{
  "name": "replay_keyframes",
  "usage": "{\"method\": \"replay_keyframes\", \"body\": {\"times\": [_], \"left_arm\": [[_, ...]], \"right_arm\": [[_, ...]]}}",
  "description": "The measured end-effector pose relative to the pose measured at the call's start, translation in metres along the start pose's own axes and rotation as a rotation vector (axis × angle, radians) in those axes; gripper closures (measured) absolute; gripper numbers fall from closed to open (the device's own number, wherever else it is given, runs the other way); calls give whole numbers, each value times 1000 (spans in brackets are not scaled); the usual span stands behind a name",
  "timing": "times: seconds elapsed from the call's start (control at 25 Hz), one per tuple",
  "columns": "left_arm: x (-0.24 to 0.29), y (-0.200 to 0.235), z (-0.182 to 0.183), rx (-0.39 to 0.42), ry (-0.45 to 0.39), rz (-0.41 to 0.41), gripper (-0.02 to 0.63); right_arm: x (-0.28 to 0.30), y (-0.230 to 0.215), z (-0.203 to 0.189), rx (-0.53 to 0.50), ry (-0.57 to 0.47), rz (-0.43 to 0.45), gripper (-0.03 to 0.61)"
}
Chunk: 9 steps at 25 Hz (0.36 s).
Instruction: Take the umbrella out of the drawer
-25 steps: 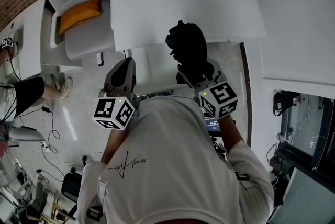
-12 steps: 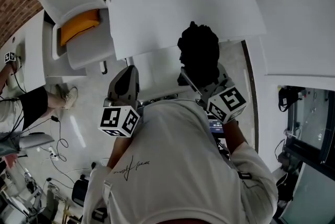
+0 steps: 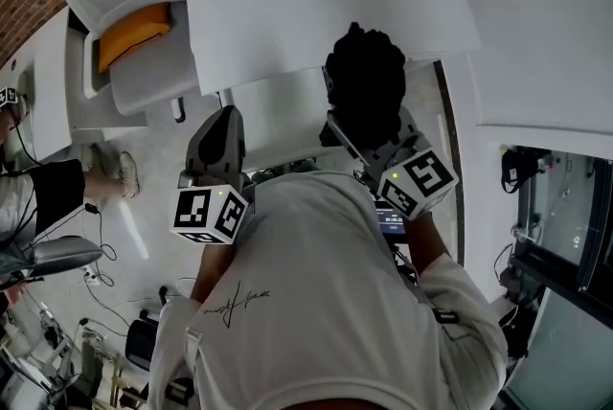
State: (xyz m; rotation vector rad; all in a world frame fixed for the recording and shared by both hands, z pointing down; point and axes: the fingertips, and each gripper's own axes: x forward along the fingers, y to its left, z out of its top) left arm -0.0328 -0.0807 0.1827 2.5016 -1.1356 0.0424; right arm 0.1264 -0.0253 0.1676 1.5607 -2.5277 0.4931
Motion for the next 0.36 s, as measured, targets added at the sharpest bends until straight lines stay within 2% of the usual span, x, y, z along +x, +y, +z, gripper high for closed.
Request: {"method": "replay_keyframes", "body": {"times": [0.36], "left_arm": [[-9, -5, 3, 72, -27, 41, 597]], "right_arm": [[-10, 2, 5, -3, -13, 5, 342]]}}
